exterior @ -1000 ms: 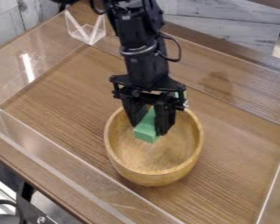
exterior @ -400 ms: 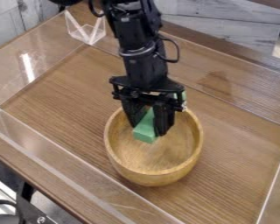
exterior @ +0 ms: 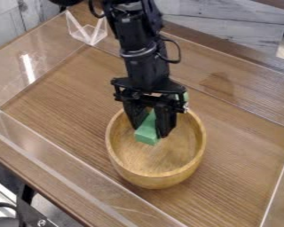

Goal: Put the green block in the brown bowl

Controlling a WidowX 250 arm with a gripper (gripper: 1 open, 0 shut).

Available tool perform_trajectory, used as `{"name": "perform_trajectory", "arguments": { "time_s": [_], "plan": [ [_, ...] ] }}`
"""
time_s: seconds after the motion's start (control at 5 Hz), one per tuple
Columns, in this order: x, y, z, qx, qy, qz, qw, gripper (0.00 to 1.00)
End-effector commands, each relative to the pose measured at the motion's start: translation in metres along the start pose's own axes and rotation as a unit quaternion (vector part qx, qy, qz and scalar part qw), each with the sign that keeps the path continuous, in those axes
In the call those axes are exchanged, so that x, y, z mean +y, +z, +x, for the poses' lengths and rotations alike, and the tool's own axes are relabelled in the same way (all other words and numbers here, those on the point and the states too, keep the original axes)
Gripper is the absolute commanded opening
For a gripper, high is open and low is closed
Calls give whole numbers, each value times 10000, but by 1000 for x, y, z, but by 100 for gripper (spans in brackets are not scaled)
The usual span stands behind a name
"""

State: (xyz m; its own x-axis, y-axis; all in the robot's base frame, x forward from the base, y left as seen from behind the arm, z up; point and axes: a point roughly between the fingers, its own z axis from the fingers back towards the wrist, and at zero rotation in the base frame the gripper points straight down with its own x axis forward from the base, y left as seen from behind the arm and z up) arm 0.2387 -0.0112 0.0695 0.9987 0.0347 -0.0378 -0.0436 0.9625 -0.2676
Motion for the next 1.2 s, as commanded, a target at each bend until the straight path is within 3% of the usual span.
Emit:
{"name": "perform_trajectory", "arguments": {
  "time_s": [0.0,1.0],
  "plan": [
    [1,12,12,-273,-47,9,9996,0],
    [5,9,13,-223,-90,-25,9997,0]
  ]
}}
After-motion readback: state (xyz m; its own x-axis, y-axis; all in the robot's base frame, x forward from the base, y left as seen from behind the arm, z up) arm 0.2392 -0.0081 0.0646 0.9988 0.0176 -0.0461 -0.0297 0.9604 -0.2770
